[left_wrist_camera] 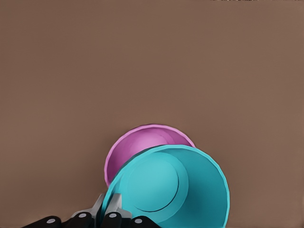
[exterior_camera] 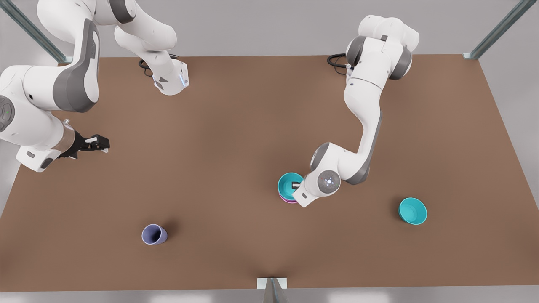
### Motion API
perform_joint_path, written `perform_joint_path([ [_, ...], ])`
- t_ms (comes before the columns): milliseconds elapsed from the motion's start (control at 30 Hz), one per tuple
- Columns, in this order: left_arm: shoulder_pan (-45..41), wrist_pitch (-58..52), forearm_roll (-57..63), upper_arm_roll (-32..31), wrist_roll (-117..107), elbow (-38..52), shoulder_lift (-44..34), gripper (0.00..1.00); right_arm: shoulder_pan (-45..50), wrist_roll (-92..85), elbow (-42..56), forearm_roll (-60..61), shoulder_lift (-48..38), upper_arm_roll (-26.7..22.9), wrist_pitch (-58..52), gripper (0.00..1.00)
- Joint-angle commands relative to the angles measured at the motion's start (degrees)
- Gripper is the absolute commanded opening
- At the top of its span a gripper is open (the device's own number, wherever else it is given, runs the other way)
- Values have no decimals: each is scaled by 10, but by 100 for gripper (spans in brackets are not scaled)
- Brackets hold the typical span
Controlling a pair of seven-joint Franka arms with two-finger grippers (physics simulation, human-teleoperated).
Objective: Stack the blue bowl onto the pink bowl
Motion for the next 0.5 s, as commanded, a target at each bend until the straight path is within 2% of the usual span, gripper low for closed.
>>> perform_joint_path([
  [0,1,13,-3,-2,-114,-1,2,21,0,-14,0,0,-1,0,0,100],
  [300,1,13,-3,-5,-114,-9,6,21,1,-13,0,0,2,1,-1,100],
  [333,2,13,-3,-5,-110,-9,6,77,1,-14,1,0,3,1,0,100],
  [367,7,10,-3,-5,-91,-9,6,100,1,-14,0,0,3,1,0,100],
  [433,26,-38,-1,-6,-88,-7,-8,100,1,-14,0,0,3,1,0,100],
  [467,54,-126,6,0,-88,-2,-54,100,1,-14,1,0,3,1,0,100],
])
